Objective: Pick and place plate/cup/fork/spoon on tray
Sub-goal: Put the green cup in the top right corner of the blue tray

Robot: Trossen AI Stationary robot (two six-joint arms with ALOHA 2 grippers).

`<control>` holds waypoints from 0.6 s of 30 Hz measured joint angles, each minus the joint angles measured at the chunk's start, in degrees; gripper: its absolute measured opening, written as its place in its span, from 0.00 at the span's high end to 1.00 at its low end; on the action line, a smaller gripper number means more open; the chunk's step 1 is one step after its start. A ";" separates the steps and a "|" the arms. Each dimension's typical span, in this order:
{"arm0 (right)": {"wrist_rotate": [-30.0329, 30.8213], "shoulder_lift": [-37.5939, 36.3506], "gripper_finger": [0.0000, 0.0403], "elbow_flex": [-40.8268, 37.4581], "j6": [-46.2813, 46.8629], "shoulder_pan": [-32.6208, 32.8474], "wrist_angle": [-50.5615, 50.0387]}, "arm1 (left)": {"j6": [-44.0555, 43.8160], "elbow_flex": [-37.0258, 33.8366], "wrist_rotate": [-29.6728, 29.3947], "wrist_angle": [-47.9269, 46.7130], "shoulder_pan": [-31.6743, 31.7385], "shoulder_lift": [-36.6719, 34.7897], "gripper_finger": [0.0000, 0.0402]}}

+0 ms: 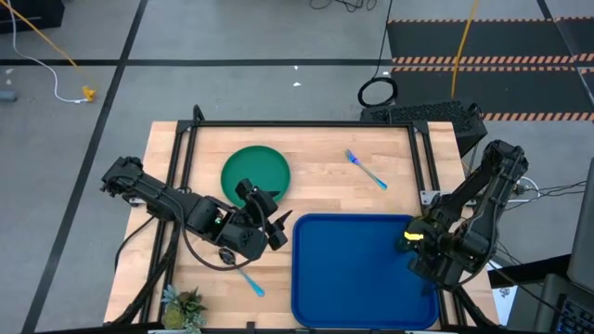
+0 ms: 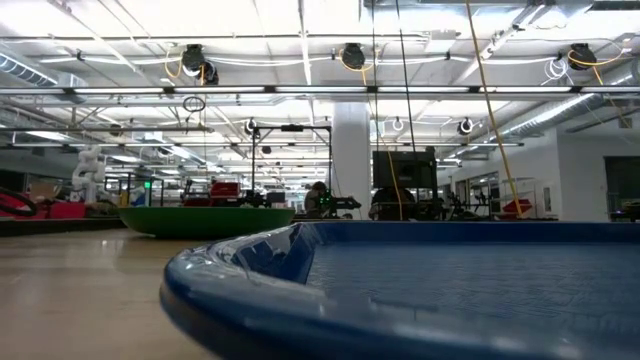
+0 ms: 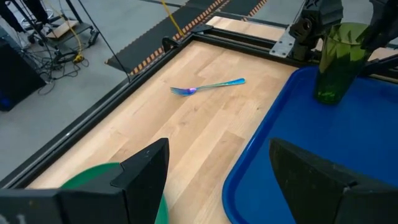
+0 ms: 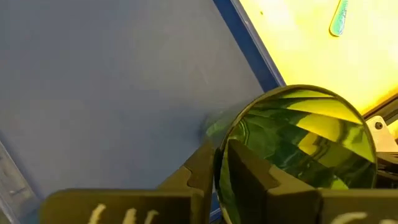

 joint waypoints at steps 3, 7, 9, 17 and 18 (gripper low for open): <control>-0.05 0.00 0.87 0.00 -0.07 0.00 -0.74 | 0.00 0.00 0.00 0.00 0.00 0.00 0.31; -0.92 -0.02 0.84 0.00 -0.09 -0.02 -2.17 | 0.00 0.00 0.00 0.02 0.00 0.00 0.31; -1.22 -0.02 0.84 0.00 -0.04 -0.02 -2.60 | 0.00 0.01 0.00 0.04 0.00 0.00 0.31; -1.22 -0.02 0.83 0.00 0.28 -0.02 -2.56 | -0.22 0.02 0.00 0.13 0.00 0.00 0.31; -1.25 -0.02 0.83 0.00 0.27 -0.02 -2.56 | -0.22 0.02 0.00 0.13 0.00 0.00 0.31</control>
